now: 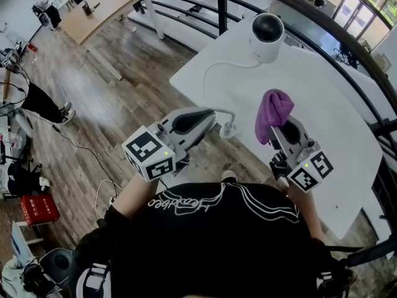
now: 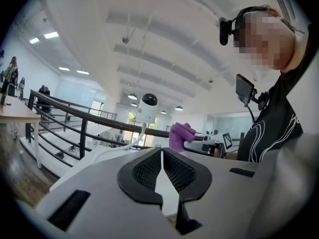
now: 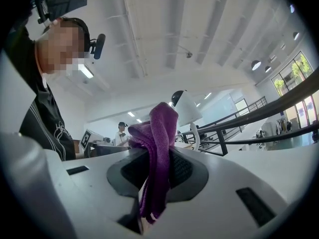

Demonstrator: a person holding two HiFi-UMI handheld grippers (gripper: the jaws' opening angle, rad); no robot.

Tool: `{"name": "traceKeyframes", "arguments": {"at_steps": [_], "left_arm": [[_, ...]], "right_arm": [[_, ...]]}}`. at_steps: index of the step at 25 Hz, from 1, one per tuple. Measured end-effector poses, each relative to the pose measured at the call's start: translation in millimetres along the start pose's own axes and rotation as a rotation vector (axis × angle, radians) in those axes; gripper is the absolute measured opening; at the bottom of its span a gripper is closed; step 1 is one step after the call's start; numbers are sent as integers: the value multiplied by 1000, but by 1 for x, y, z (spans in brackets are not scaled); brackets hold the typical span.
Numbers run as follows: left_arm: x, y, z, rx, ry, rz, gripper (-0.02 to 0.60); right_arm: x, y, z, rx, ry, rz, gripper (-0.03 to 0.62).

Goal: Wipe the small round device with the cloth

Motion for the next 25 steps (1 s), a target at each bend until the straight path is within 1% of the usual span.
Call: {"name": "traceKeyframes", "arguments": {"at_steps": [3,6,7,10,13,15,17,20,22,25], "left_arm": [[26,20,32,9,31,47,9],[48,29,54,34,21,63,9],[56,31,62,47,17,79,11],[84,34,83,104,3,166,17],[102,32,106,171,-61,200,79],[107,26,119,221,-111,238,103],[111,18,129,282,-163,322,120],[117,6,146,353,-261,459,123],[122,-1,157,386,-316,530,123],[132,-7,175,409,-364,638,123]], "right_arm": [[-40,13,10,-10,28,-4,66],[-65,16,14,-28,45,-10,66],[-73,15,15,-33,50,-9,66],[-95,12,25,-40,54,-6,66],[-113,16,33,-36,25,-8,66],[-120,18,36,-42,-7,-1,66],[-122,18,38,-60,-49,19,66],[-124,17,38,-78,-116,35,66],[-126,16,36,-90,-160,39,66],[-129,11,33,-101,-213,54,66]]}}
Point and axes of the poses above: the fingertips, and each gripper's own axes: z forward along the fingers, x to its left, y out of its top, the point moved 2 cm from there along -z, backward along the fingers, and after that the axes turned 2 degrees about y, right-handed, at the moved point
